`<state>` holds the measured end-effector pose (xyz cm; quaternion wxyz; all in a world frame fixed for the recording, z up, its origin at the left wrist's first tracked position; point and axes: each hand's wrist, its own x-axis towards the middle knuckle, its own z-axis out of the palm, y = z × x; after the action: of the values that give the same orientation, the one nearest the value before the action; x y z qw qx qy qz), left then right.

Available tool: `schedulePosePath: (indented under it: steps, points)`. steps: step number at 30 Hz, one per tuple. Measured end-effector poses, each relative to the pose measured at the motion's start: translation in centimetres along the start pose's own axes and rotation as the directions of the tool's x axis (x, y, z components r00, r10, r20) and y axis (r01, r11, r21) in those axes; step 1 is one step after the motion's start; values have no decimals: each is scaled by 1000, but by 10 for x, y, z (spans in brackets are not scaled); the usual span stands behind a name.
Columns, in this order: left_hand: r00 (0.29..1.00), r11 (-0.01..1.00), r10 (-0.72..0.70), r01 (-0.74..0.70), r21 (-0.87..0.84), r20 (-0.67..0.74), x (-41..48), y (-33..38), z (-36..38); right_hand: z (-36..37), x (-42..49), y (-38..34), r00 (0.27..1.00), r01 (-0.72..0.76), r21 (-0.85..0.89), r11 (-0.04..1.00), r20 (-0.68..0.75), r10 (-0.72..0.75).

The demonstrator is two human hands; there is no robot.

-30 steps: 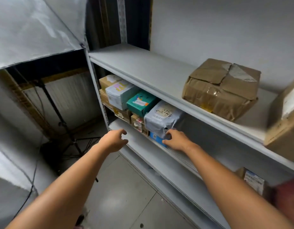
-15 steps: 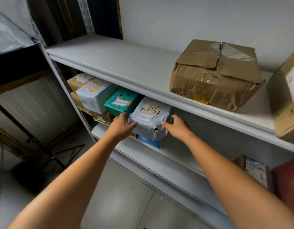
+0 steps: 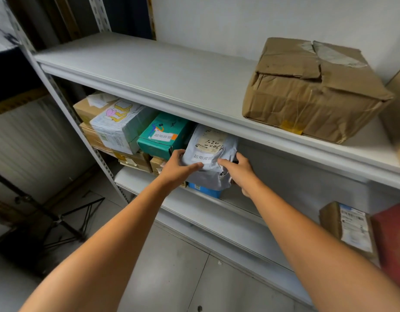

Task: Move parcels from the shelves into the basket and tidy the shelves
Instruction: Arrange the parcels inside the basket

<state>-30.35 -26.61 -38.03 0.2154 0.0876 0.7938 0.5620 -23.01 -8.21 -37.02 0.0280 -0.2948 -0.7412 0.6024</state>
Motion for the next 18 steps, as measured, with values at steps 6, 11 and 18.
schedulePosePath:
  steps: [6, 11, 18]
  points:
    - [986, 996, -81, 86, -26, 144, -13, 10, 8, -26, -14, -6, 997, -75, -50, 996, 28, 77]
    - [965, 988, -155, 157, 9, 212, -14, 14, 15, -44, -17, -6, 990, -134, -125, 983, 34, 139]
    - [963, 973, -186, 208, -100, 195, 6, 26, 21, -38, 1, -10, 995, -96, -90, 991, -7, 96]
